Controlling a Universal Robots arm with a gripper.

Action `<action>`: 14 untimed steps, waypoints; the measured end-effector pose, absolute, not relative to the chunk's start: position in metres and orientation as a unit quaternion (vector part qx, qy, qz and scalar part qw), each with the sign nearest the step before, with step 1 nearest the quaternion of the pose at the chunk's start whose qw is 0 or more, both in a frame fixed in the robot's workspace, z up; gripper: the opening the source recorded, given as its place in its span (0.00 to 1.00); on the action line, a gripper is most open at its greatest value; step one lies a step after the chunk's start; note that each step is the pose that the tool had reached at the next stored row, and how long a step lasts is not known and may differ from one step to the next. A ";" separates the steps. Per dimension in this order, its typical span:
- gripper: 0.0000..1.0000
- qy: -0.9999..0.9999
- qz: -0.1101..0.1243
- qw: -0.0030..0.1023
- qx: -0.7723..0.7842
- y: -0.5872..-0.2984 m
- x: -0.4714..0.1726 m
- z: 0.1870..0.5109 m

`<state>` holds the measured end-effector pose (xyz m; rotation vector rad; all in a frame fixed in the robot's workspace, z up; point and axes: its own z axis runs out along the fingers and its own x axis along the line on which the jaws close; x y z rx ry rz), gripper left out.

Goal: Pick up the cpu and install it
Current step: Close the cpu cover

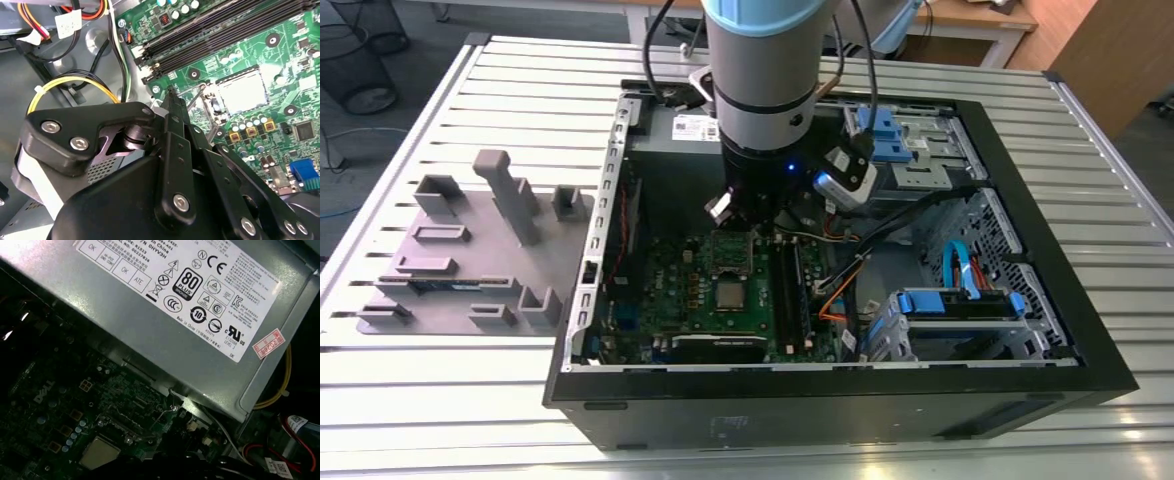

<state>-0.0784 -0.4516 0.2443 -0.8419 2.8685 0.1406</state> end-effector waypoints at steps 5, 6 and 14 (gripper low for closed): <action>0.11 0.955 0.046 0.078 -0.281 -0.458 -0.079 0.246; 0.11 0.955 0.045 0.079 -0.281 -0.459 -0.079 0.246; 0.11 0.955 0.046 0.080 -0.281 -0.459 -0.079 0.246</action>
